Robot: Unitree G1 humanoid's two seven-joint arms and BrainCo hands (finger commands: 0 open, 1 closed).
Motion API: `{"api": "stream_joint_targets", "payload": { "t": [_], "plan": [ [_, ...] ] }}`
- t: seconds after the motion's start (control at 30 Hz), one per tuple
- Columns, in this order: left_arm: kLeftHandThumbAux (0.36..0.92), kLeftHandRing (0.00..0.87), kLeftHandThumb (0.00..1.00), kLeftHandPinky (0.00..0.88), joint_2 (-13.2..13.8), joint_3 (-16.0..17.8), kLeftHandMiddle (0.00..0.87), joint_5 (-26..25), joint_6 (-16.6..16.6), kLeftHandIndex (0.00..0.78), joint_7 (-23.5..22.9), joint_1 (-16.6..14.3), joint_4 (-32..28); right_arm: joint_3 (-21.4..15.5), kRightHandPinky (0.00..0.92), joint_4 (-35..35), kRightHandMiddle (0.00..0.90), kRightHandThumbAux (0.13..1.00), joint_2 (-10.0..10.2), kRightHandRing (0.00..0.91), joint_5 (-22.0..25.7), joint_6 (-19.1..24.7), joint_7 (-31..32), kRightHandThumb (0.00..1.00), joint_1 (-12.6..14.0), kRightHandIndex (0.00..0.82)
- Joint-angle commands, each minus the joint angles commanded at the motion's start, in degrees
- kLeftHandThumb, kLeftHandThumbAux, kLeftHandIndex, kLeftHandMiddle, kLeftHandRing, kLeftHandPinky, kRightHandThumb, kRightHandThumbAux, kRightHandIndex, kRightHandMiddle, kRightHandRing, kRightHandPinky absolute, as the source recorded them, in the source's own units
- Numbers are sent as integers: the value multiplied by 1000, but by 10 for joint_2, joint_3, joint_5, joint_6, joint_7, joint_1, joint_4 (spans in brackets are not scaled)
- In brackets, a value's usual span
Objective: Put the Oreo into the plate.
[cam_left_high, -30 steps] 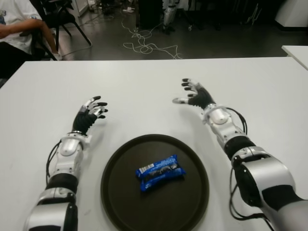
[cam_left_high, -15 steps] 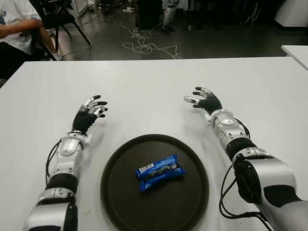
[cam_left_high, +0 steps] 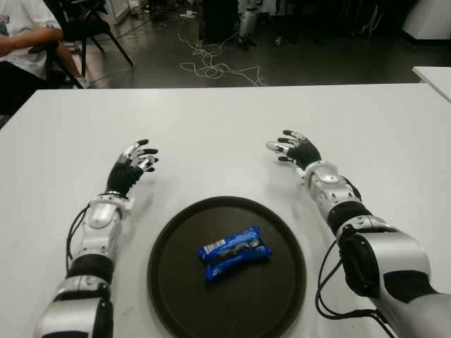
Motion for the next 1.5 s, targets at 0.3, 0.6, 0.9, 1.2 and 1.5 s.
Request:
{"api": "stream_joint_targets", "payload": {
  "t": [0.3, 0.6, 0.9, 1.2, 1.5],
  "plan": [
    [615, 298, 144, 343, 5, 0, 303, 5, -1, 184, 1, 1, 1, -5, 348, 0, 273, 809, 4, 295, 5, -1, 9, 0, 1, 172],
    [625, 304, 146, 354, 5, 1, 304, 4, -1, 185, -2, 2, -1, -4, 348, 0, 271, 806, 5, 295, 7, -3, 8, 0, 1, 171],
    [630, 298, 141, 342, 4, -2, 301, 9, -1, 184, 8, 7, -6, -4, 346, -4, 273, 808, 3, 294, 8, -12, 14, 0, 6, 165],
    [626, 303, 149, 344, 5, 0, 305, 6, 6, 183, 7, 7, -10, -1, 352, -18, 275, 821, 5, 297, 10, -29, 22, 0, 6, 165],
    [611, 300, 147, 339, 4, 2, 300, 1, 13, 181, 5, 12, -21, 4, 377, -37, 293, 820, 2, 321, 10, -43, 36, 0, 17, 172]
  ]
}}
